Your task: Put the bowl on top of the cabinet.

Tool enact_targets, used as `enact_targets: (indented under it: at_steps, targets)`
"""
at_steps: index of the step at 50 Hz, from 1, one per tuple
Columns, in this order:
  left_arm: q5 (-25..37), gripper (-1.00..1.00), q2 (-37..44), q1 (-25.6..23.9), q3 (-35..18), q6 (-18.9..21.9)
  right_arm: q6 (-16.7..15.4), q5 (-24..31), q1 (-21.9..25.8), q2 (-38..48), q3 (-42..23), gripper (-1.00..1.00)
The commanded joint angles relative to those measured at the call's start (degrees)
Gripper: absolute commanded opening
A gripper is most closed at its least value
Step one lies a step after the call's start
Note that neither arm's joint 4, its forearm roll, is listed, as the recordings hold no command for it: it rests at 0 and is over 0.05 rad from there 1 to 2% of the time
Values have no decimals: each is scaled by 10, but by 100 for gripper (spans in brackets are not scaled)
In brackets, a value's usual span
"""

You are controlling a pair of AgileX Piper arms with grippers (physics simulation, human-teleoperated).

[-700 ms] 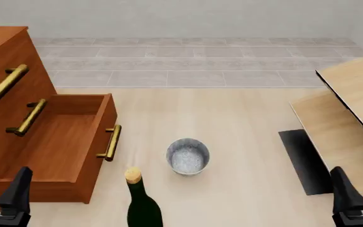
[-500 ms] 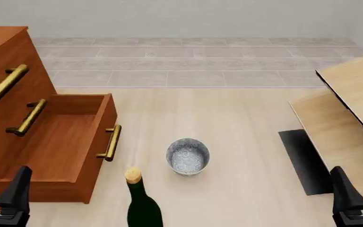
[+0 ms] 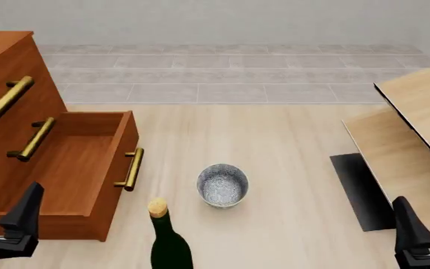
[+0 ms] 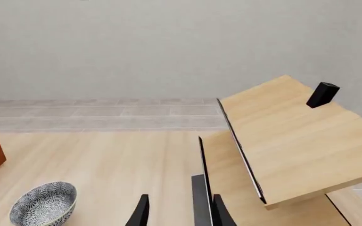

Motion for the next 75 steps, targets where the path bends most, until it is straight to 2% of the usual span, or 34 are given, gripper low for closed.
enact_targets:
  at_steps: [1,6,11,23,31,32,40,53,58,62,75]
  targets:
    - [-74,100,115,-18,-27,9,3,-2,-1,-1,1,100]
    - [-107,100,175,-26,-43,24,3,-2,-1,-1,1,100]
    - [-113,100,209,-40,-65,25,3,-1,-1,-1,0,100]
    - [-154,100,348,-80,-131,22,-1,1,0,0,-1,100]
    - [-127,100,429,-99,-205,24,-2,0,1,-1,0,100]
    - [-112,100,463,-100,-233,27,-3,0,0,-1,0,100]
    - [-80,100,513,-119,-298,23,-4,0,-1,-1,0,100]
    - [-41,100,625,-166,-386,-21,-5,2,-1,-1,-3,100]
    - [-5,100,688,-179,-447,-44,-5,1,-1,-1,-2,100]
    - [14,100,718,-184,-487,-48,-3,-2,-2,-1,0,100]
    - [27,100,791,-193,-541,-64,-2,0,-2,-1,-2,100]
